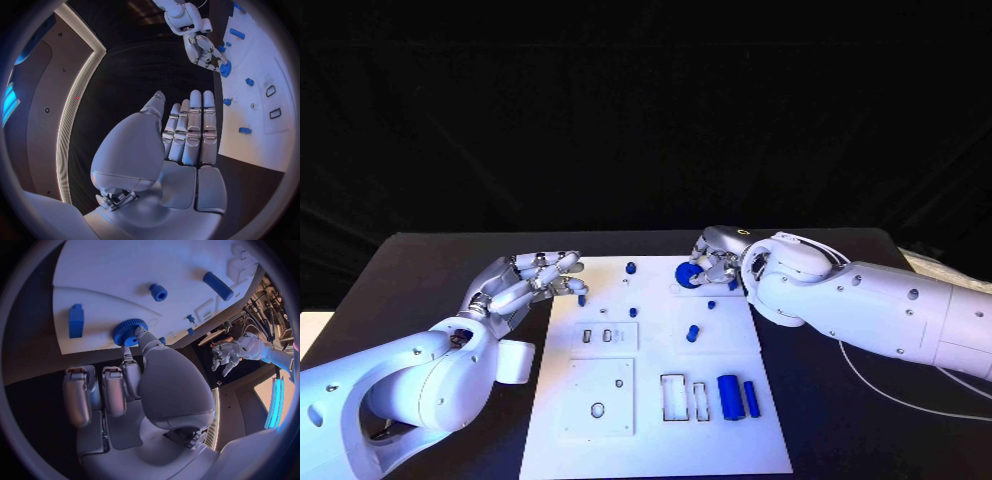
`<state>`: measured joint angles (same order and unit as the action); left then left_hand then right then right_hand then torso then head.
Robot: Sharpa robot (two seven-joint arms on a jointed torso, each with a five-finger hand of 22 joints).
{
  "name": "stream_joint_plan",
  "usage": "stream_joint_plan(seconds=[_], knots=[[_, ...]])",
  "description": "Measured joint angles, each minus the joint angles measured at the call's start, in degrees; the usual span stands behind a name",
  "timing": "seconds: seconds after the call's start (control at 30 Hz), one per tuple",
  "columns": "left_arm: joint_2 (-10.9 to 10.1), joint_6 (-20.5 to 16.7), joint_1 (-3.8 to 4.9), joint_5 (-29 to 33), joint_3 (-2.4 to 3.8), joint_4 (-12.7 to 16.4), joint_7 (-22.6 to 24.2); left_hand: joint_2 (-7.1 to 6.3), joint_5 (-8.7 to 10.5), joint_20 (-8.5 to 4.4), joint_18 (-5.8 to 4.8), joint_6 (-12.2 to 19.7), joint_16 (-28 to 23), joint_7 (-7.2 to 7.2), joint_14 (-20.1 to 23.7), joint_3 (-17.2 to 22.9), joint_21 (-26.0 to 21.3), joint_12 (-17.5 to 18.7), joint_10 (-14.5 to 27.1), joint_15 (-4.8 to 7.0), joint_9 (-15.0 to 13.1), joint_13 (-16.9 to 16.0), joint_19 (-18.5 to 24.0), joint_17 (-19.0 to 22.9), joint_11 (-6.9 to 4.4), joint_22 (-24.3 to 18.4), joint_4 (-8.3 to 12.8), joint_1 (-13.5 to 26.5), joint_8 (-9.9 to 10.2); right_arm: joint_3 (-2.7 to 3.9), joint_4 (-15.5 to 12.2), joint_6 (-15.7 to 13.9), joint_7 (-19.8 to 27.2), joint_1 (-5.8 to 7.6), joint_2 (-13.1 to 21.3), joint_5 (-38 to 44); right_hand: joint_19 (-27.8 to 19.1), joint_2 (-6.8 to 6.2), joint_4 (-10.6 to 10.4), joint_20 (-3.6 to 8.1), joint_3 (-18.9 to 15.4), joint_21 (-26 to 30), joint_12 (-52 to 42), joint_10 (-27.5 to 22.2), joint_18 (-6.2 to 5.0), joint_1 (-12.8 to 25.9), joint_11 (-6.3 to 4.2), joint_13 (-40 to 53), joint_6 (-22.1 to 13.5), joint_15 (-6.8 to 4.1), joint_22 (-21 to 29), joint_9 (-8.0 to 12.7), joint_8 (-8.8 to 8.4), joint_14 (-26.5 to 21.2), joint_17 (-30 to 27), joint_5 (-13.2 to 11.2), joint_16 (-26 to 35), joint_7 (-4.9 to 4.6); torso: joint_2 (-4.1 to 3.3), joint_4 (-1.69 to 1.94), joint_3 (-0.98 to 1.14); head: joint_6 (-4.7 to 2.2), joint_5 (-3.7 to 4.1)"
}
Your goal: Assemble the parts on the task board
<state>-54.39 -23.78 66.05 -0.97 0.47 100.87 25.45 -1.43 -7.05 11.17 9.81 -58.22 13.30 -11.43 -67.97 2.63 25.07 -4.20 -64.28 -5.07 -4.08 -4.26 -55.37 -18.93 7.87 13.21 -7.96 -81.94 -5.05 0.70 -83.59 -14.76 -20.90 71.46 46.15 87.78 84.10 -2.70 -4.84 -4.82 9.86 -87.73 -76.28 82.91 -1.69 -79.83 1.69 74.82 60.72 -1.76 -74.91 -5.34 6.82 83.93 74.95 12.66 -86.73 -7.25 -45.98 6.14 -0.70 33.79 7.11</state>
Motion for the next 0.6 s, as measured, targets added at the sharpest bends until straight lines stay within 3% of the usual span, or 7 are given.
stream_joint_plan(seconds=[0.1, 0.23, 0.53, 0.6], knots=[[0.03, 0.05, 0.00, 0.00, 0.00, -0.01, -0.02, 0.00, 0.00, 0.00, 0.00, 0.00, 0.00, 0.00, 0.00, 0.00, 0.00, 0.00, 0.00, 0.00, 0.00, 0.00, 0.00, 0.00, 0.00, 0.00, 0.00, 0.00, 0.00, -0.05, -1.95, -1.89, -0.15, -0.18, 0.20, 1.12, 0.00, 0.04, -0.02, 0.00, 0.97, -0.05, -0.57, 0.30, 0.00, -0.05, 0.08, 0.04, 0.00, 0.00, 0.00, 0.16, 0.00, 0.00, 0.00, 1.76, -0.21, 0.00, 0.01, 0.03, 0.01, -0.08, -0.02], [0.05, 0.14, -0.01, 0.00, 0.00, -0.04, -0.06, 0.00, 0.00, 0.00, 0.01, 0.00, 0.00, 0.00, 0.00, 0.15, 0.00, 0.00, 0.00, 0.00, 0.00, 0.00, 0.00, 0.00, 0.00, 0.00, 0.15, 0.00, 0.00, -0.02, -5.01, -4.57, -0.56, -0.13, 0.39, 2.35, 0.00, 0.06, -0.07, 0.00, 1.17, -0.05, -0.58, 0.39, 0.00, -0.03, 0.00, 0.13, 0.00, 0.00, 0.00, 0.19, -0.01, 0.00, 0.00, 2.22, -0.21, 0.00, 0.02, 0.07, 0.00, -0.14, -0.05], [0.06, 0.32, -0.02, 0.00, -0.01, -0.07, -0.15, 0.00, 0.00, 0.00, 0.00, 0.00, 0.00, 0.00, 0.00, 0.15, 0.00, 0.00, 0.00, 0.00, 0.00, 0.00, 0.00, -0.07, 0.00, -0.01, 0.15, 0.00, 0.00, 0.05, -6.70, -6.81, -1.57, 0.02, -1.74, 3.38, 0.00, 0.75, 0.18, 0.00, 1.56, -0.04, -0.58, 0.40, 0.00, 0.66, 0.00, 0.13, 0.00, 0.00, -0.04, 0.30, -0.44, 0.00, -0.01, 2.56, -0.20, 0.00, 0.02, 0.10, -0.06, -0.28, -0.41], [0.08, 0.36, -0.02, 0.00, -0.01, -0.08, -0.18, 0.00, 0.00, 0.00, 0.00, 0.00, 0.00, 0.00, 0.00, 0.15, 0.00, 0.00, 0.00, 0.00, 0.00, 0.00, 0.00, -0.07, 0.00, -0.01, 0.15, 0.00, 0.00, 0.02, -6.43, -6.82, -1.70, 0.01, -2.67, 3.38, 0.00, 0.98, 0.20, 0.00, 1.58, -0.16, -0.60, 0.39, 0.00, 0.90, 0.00, 0.28, 0.00, 0.00, -0.04, 3.99, -0.44, 0.00, -0.01, 2.57, -0.20, -0.01, 0.02, 0.14, -0.07, -0.26, -0.50]])
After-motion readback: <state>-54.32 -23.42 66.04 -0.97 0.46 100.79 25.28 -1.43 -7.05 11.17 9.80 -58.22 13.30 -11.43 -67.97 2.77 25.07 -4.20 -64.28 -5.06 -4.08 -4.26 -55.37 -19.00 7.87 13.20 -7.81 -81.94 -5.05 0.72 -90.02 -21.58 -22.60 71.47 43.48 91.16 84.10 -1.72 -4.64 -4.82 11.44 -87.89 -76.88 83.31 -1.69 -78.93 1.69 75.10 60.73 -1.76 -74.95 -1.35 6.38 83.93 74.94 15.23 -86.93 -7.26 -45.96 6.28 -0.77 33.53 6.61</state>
